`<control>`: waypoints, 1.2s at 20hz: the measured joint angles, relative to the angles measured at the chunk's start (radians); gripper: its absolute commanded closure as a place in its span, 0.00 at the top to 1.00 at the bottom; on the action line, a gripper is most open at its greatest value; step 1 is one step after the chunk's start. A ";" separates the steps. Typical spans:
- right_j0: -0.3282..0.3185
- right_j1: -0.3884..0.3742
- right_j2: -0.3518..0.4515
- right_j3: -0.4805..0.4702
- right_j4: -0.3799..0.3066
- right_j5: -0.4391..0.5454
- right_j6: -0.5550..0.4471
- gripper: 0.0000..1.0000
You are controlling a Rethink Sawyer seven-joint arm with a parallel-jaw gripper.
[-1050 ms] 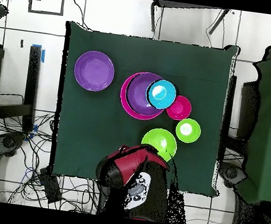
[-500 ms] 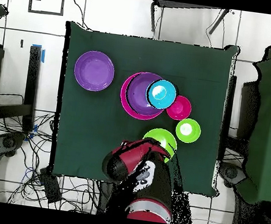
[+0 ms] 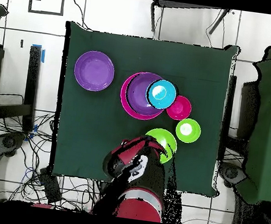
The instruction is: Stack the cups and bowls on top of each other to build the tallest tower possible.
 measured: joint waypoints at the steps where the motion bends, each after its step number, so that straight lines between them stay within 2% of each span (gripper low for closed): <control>1: 0.005 0.005 -0.005 -0.002 -0.002 -0.007 0.000 1.00; 13: -0.014 0.069 -0.028 -0.009 -0.032 -0.051 0.000 1.00; 21: 0.005 0.140 -0.080 -0.019 -0.053 -0.051 0.000 1.00; 22: 0.005 0.148 -0.082 -0.019 -0.059 -0.052 0.000 0.00; 24: 0.003 0.149 -0.081 -0.019 -0.061 -0.052 0.000 0.00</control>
